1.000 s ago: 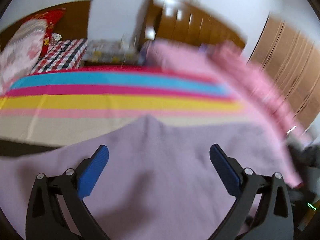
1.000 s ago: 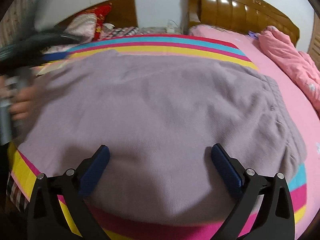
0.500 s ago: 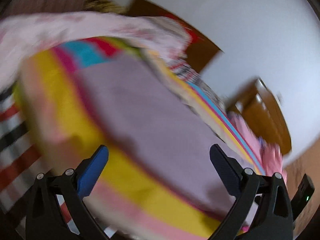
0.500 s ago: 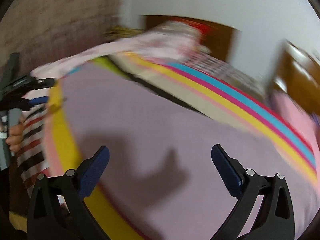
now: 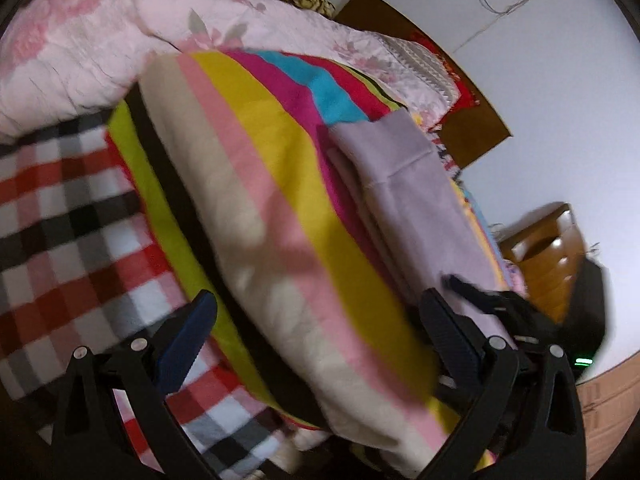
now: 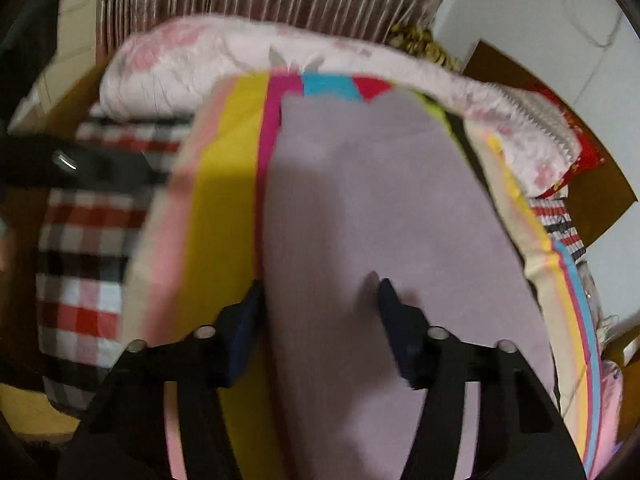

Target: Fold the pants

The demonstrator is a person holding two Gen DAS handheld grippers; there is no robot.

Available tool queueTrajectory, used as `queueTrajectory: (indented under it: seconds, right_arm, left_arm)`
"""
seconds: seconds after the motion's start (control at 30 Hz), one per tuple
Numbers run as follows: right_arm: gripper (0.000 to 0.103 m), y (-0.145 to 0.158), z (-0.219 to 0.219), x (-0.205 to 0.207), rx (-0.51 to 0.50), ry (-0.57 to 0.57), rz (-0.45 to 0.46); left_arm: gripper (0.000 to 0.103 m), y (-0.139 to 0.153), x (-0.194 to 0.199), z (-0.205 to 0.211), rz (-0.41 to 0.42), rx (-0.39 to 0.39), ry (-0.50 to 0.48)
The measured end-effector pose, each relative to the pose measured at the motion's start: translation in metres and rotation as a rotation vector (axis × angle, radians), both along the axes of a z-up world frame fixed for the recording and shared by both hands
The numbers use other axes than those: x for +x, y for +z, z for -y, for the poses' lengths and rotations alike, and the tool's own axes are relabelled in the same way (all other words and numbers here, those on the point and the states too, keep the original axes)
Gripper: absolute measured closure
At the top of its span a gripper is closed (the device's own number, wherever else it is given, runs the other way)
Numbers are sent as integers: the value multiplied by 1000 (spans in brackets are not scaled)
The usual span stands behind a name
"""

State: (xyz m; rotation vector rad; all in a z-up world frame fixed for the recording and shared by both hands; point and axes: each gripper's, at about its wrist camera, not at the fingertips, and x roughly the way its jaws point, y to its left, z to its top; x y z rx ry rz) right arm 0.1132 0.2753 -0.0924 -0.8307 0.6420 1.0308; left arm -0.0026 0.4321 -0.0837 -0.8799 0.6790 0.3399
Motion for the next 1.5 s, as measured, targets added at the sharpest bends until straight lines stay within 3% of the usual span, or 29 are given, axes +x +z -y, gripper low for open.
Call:
queueTrajectory:
  seconds: [0.07,0.1,0.17,0.33,0.6,0.63,0.67,0.7,0.73,0.77,0.83,0.9,0.93,1.07,1.17,1.27,1.4,1.5]
  right_arm:
    - [53,-1,1,1,5,21,-1]
    - [70,3,3,2,11,31,9]
    - [89,8,7,0,47,43,0]
    - [89,26,24,21,190,-35,-89]
    - [87,28,27,21,223,-35,-141]
    - [85,28,28,20,221,-23,-169]
    - [68,29,33,16,219,-5,-212]
    - [31,31,39,14,227,3,-237]
    - [16,37,50,11,256,-3,-235]
    - [8,43,61,8,296,-10,-223]
    - [13,50,84,8,332,-39,-248]
    - [27,52,107,15,348,-127,-253]
    - [30,51,122,20,350,-186,-268]
    - [33,39,168,33,327,-362,-268]
    - [33,14,179,46,221,-465,-207]
    - [31,6,189,53,259,-485,-250]
    - [28,4,178,52,233,-482,-215]
    - [24,6,187,57,278,-459,-280]
  left_arm:
    - [2,-4,5,1,40,-70,-31]
    - [2,-6,7,2,54,-92,-42]
    - [2,-9,15,3,91,-146,-71]
    - [2,-14,46,1,209,-265,-127]
    - [3,-34,112,-29,346,-406,-117]
    - [4,-35,116,-32,360,-408,-109]
    - [4,-36,118,-35,368,-411,-98]
    - [9,-37,118,-39,371,-418,-86]
    - [15,-38,117,-41,370,-421,-81]
    - [19,-39,116,-44,366,-422,-78]
    - [41,-44,113,-47,353,-418,-73]
    - [58,-49,109,-49,335,-404,-73]
    - [69,-53,107,-51,333,-403,-69]
    - [84,-64,98,-60,366,-449,-55]
    - [87,-50,93,-54,353,-363,-40]
    - [87,-25,90,-44,363,-279,-14]
    - [87,40,98,-9,309,-43,5]
    - [87,100,114,43,305,154,-39]
